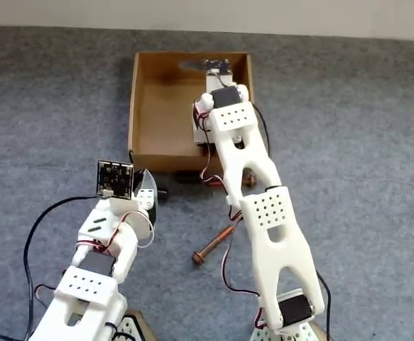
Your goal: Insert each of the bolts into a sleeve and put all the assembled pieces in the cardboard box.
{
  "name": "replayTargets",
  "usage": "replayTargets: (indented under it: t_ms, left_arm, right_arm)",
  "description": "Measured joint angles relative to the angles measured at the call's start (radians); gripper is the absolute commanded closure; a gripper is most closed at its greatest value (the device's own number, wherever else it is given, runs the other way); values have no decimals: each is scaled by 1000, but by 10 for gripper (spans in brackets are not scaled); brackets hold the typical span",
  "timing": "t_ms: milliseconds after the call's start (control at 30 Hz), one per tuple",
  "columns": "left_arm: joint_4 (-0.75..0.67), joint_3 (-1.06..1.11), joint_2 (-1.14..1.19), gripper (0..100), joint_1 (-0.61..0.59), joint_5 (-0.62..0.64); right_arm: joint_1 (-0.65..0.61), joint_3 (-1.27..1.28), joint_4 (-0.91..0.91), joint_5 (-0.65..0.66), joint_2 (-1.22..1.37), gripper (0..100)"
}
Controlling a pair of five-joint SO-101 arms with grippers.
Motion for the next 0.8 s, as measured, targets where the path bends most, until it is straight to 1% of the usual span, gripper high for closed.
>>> replayTargets:
  t_ms: [67,267,433,533,633,733,800]
  left_arm:
    - [0,0,0,989,0,0]
    - [0,0,0,988,0,0]
    - [0,0,0,988,0,0]
    - [0,0,0,988,0,0]
    - [0,0,0,988,0,0]
    - [0,0,0,988,0,0]
    - [0,0,0,988,0,0]
  right_arm:
    - [0,0,0,0,0,973]
    - [2,2,0,0,-2,851]
    - [0,-6,-2,0,-3,850]
    - [0,-55,12,0,-3,850]
    - [6,-172,66,0,-3,863]
    - [5,-324,144,0,-3,952]
    - [5,-367,170,0,-5,996]
